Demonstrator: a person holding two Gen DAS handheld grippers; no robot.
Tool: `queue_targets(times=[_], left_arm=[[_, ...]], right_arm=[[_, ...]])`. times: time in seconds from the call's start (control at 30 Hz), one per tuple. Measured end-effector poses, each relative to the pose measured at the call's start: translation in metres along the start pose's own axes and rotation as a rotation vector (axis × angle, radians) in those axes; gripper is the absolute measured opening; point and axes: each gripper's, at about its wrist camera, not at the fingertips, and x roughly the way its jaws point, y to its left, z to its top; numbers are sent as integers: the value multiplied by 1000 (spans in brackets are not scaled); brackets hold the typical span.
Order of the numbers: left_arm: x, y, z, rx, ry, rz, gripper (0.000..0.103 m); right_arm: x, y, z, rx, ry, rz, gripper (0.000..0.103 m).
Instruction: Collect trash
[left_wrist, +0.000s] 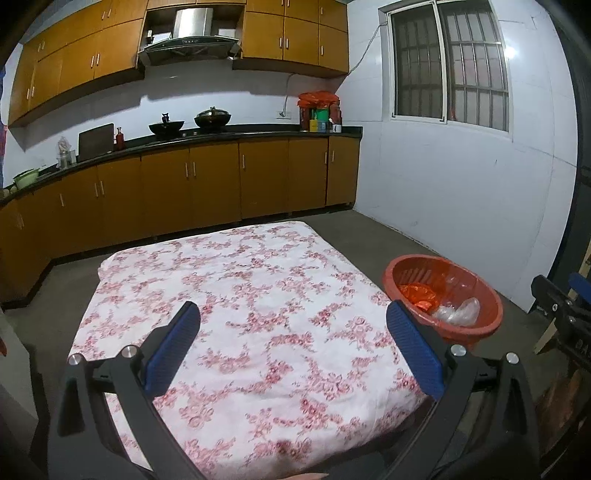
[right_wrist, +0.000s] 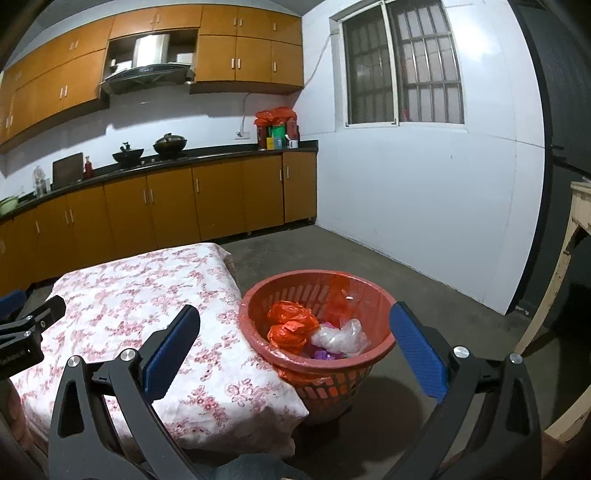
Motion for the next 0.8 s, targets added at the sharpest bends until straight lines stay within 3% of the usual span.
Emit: queue_targets(times=[0.43, 0.8], left_arm=[[-21, 5, -9, -20, -2, 31, 99], [-31, 1, -12, -11, -5, 54, 99]], right_arm=[[-16, 12, -4, -33, -4, 12, 101], [-19, 11, -7, -35, 2, -40, 101]])
